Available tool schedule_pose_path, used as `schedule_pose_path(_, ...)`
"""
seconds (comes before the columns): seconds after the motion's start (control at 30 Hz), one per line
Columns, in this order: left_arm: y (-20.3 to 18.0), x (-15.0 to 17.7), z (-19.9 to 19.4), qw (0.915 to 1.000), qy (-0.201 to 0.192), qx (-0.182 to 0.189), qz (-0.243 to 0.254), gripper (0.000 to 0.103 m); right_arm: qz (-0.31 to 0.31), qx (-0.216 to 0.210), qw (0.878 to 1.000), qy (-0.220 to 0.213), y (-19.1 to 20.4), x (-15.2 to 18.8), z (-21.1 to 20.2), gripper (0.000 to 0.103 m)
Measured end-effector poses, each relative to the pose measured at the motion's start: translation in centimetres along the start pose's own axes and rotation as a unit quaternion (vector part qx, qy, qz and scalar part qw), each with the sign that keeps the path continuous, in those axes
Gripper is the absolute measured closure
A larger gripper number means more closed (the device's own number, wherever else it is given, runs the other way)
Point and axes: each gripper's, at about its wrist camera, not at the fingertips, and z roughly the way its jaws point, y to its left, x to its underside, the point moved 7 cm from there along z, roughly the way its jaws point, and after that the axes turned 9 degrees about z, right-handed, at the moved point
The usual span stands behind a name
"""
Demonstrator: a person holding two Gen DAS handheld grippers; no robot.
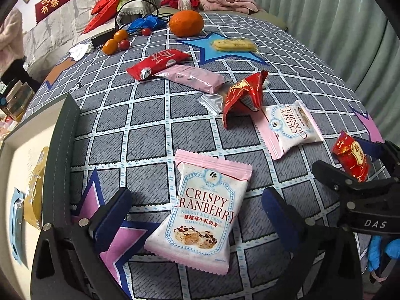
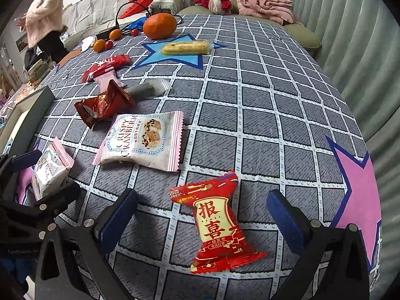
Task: Organize snacks
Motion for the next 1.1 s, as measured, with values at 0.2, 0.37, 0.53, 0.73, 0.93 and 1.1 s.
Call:
schedule_pose_path(0.2, -0.08, 0.21, -0.15, 0.9999, -0.015, -0.002, 0.000, 0.000, 0.000, -0.002, 1.000, -0.013, 0.07, 0.08, -0.01, 0.000)
schedule_pose_path(0.37, -0.07, 0.22, -0.20, 0.9998, -0.018, -0.003, 0.000, 0.000, 0.000, -0.002, 1.000, -0.015, 0.07, 0.13, -0.03, 0.000)
schedule_pose_path(0.53, -0.08, 0.25, -0.17, 0.9998, -0.018, -0.003, 0.000, 0.000, 0.000, -0.003, 1.000, -0.016, 0.05, 0.16, -0.12, 0.000)
schedule_pose_path(0.73, -0.09, 0.28, -0.19, 0.9998, -0.019, -0.003, 0.000, 0.000, 0.000, -0.003, 1.000, -0.016, 0.04, 0.20, -0.13, 0.000)
schedule_pose_path(0.93, -0.11, 0.29, -0.19, 0.9998, -0.019, -0.003, 0.000, 0.000, 0.000, -0.003, 1.000, -0.016, 0.05, 0.24, -0.11, 0.000)
schedule_pose_path(1.1, -0.09, 0.28, -0.15, 0.9998, -0.019, -0.003, 0.000, 0.000, 0.000, -0.003, 1.000, -0.016, 0.06, 0.27, -0.09, 0.000)
